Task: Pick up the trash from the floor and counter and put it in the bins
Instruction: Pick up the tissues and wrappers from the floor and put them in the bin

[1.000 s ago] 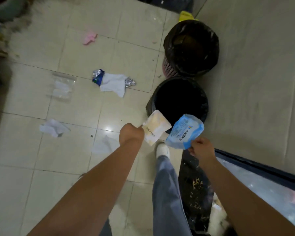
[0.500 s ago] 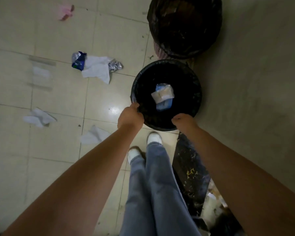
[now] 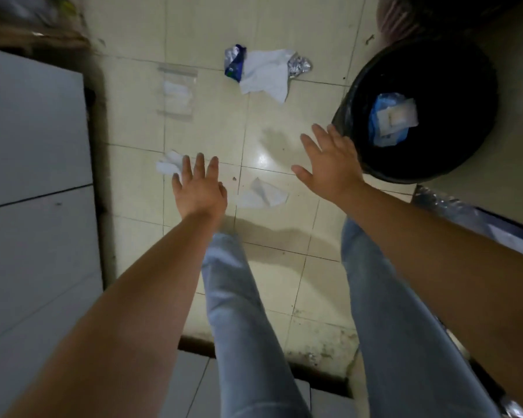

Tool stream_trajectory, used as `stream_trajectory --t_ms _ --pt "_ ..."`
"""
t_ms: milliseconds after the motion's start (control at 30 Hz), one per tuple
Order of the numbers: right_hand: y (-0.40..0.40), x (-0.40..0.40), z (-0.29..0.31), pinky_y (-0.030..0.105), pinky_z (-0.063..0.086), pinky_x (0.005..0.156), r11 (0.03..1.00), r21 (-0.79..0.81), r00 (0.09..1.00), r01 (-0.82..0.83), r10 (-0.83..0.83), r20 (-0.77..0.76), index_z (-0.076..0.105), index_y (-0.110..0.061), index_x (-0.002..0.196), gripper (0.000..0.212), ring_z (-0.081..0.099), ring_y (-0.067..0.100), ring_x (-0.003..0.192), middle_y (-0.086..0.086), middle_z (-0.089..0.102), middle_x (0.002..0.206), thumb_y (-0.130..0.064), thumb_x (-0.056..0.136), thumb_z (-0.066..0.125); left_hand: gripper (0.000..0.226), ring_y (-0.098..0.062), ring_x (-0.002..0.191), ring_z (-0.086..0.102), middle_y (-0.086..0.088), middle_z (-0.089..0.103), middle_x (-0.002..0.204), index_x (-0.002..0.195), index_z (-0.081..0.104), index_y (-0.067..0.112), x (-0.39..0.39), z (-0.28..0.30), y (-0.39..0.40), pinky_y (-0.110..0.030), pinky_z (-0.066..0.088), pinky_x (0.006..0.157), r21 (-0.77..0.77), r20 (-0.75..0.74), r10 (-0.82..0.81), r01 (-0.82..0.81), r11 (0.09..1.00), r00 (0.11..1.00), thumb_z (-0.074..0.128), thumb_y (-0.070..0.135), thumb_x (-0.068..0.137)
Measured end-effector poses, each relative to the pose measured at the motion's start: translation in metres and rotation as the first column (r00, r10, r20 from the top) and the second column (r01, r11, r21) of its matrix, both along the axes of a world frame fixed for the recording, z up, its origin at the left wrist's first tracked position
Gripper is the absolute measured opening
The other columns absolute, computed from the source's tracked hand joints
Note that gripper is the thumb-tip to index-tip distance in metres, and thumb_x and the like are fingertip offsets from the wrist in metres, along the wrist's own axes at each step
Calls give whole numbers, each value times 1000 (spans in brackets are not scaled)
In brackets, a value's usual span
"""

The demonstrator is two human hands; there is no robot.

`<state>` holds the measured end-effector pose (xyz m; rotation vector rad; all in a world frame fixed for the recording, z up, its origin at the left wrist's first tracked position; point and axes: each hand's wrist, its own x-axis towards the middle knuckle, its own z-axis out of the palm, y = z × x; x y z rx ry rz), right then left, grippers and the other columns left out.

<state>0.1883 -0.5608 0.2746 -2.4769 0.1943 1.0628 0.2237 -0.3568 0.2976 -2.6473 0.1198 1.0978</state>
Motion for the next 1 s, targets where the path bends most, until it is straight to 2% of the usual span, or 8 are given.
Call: stream_trajectory --t_ms 67,233,367,500,633,700,800,1000 --pt "32 13 -4 46 5 121 999 -17 999 -44 44 -13 12 -16 148 64 -2 27 148 7 4 160 -45 95 33 54 -27 150 1 -4 9 161 150 15 20 11 -7 39 -46 10 121 6 0 13 -13 1000 1000 34 25 101" --pt "115 46 -27 44 6 121 989 -148 996 -3 -10 -88 9 -17 149 63 -1 26 148 6 4 160 -44 96 31 52 -28 149 3 -6 11 161 149 18 18 59 -29 147 -45 10 121 -13 -58 -73 72 997 996 36 25 101" --pt "202 57 -48 43 8 121 960 -216 957 176 -219 -193 11 -15 148 61 1 26 148 6 4 160 -41 97 31 57 -28 149 4 -5 9 161 150 15 21 101 -51 226 -45 12 121 -47 -128 -305 302 952 944 42 25 99" --pt "284 57 -76 41 16 120 933 -197 907 301 -344 -243 21 -13 146 57 9 26 147 7 12 159 -37 97 35 60 -27 149 5 -4 10 161 150 15 23 132 -89 279 -43 13 121 -71 -164 -399 393 917 902 46 27 98" --pt "331 42 -117 39 29 114 867 -216 815 449 -496 -298 36 -9 139 50 27 26 140 10 31 151 -31 95 41 59 -29 146 18 -9 21 157 146 24 18 135 -141 302 -42 26 117 -85 -220 -467 460 884 857 53 24 95" --pt "344 30 -152 39 32 112 829 -233 762 509 -559 -327 38 -9 138 48 30 26 138 10 33 150 -29 95 42 56 -31 141 28 -12 30 152 142 30 15 132 -179 306 -41 35 110 -95 -243 -487 479 872 839 56 22 93" --pt "352 9 -218 41 31 113 781 -266 710 565 -625 -326 38 -9 138 47 24 27 141 11 25 154 -26 94 43 52 -34 135 34 -15 36 145 138 35 12 121 -248 306 -44 41 103 -121 -240 -514 500 858 824 58 19 91" --pt "340 -29 -332 44 31 113 684 -387 657 618 -720 -222 45 -11 132 39 -3 29 147 10 -4 160 -18 94 46 51 -39 133 31 -21 28 147 137 35 9 79 -365 308 -51 44 98 -135 -245 -487 468 873 838 57 14 91"
